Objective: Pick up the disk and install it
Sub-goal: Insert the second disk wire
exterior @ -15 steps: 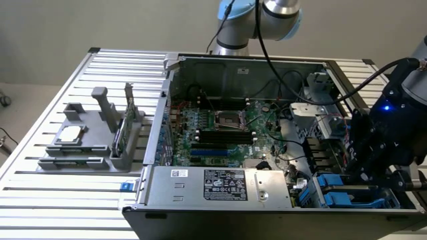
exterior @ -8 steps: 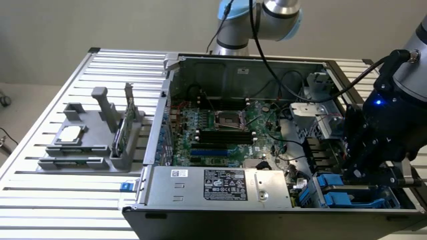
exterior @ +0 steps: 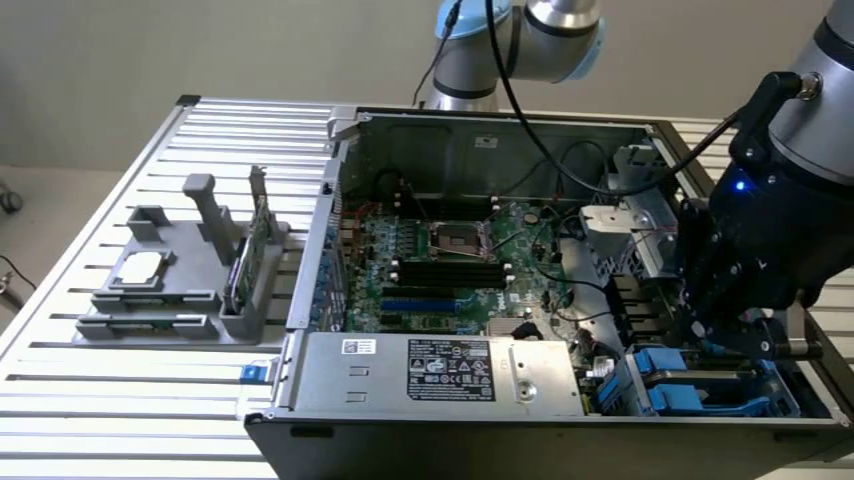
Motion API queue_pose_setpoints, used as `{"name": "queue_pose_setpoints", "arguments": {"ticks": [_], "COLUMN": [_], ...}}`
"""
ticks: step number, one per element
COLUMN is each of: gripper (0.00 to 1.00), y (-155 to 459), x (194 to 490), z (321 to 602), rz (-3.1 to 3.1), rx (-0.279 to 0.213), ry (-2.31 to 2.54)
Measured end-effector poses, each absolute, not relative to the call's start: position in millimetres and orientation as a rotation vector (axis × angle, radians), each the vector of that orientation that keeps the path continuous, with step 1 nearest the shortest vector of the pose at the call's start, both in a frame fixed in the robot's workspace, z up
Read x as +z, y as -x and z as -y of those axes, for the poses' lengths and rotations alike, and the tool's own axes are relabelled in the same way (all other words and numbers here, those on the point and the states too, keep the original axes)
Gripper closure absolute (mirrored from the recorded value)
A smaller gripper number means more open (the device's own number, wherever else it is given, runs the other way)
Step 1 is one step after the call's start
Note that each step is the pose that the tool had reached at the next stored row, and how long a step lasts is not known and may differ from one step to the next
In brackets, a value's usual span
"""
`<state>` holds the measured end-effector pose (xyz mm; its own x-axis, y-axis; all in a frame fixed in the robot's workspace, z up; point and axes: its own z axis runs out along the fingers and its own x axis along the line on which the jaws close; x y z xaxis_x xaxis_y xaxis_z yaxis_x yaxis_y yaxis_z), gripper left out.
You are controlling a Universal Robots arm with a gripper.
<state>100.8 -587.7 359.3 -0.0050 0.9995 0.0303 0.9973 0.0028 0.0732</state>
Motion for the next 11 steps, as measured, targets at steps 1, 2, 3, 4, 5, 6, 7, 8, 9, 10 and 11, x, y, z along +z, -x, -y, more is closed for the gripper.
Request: {"name": "queue_pose_setpoints", "arguments": {"ticks": [1, 2, 3, 4, 5, 6, 7, 8, 9, 10, 11], "gripper": [0.89, 0.89, 0.89, 0.89, 0.89, 0.89, 0.89, 0.89, 0.89, 0.89, 0.89], "y": [-99.8, -98.8, -98.7, -98.7, -98.7, -98.7, -98.7, -98.6, -98.6, -98.6, -98.6], "x": [359.4, 359.4, 359.4, 359.4, 359.4, 359.4, 359.4, 359.4, 359.5, 359.5, 359.5], "z": [587.4, 586.9, 586.8, 586.9, 586.8, 586.9, 586.9, 586.9, 586.9, 586.9, 586.8], "rz": [-2.203, -2.203, -2.202, -2.202, -2.202, -2.202, -2.202, -2.202, -2.202, -2.202, -2.202], "rx": [0.114, 0.114, 0.113, 0.113, 0.113, 0.113, 0.113, 0.113, 0.112, 0.113, 0.113], "ry": [-2.194, -2.194, -2.193, -2.193, -2.193, -2.193, -2.193, -2.193, -2.193, -2.193, -2.193]}}
